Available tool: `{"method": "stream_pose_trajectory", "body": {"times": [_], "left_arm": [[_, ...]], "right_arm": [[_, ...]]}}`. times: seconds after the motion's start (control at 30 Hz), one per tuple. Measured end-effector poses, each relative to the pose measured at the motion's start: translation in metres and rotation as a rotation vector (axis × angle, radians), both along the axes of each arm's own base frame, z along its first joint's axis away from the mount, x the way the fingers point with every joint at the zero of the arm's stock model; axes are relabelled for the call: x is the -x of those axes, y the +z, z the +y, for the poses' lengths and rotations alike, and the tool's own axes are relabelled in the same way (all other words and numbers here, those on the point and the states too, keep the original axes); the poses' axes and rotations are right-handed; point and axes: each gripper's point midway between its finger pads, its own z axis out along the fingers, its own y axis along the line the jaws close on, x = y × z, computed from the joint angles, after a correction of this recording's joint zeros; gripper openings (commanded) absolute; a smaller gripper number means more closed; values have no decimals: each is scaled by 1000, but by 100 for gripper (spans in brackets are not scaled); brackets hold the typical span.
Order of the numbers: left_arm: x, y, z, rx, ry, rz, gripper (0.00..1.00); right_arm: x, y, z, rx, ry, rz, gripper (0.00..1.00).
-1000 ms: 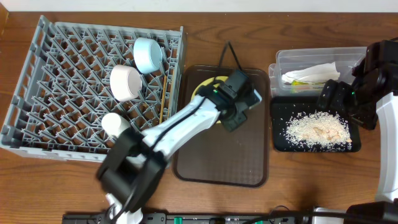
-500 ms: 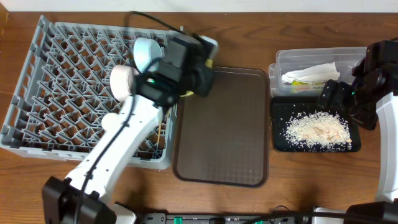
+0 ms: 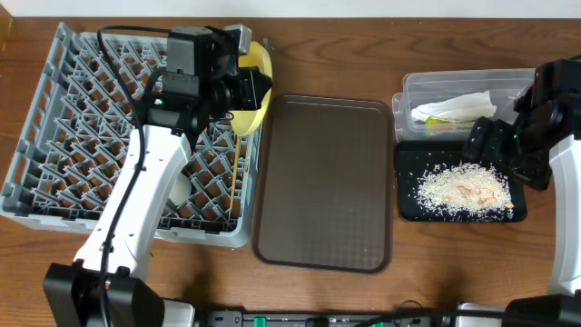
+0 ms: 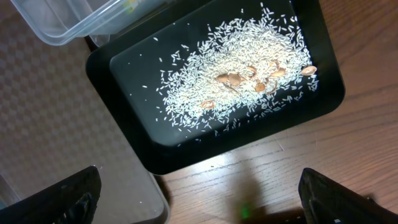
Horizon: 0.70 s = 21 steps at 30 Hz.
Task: Sort waste into correct bins and load items into the dishwasher
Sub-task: 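Carry the yellow plate left and stand it upright in the rack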
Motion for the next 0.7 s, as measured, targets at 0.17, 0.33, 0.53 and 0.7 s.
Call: {"method": "stream_pose_trajectory", "body": {"times": [0.17,0.33,0.53,0.7], "left_arm": [[7,5,-8,59,-45,19,8],[9,7,-12,80,-64,25,8],[9,5,-9,76,-55,31,16],[7,-8,4,13,16,69,44]], "right_arm": [[0,0,0,0,0,0,99],[0,0,0,0,0,0,99],[0,0,0,0,0,0,99],[1,0,0,-1,0,4,99]]}}
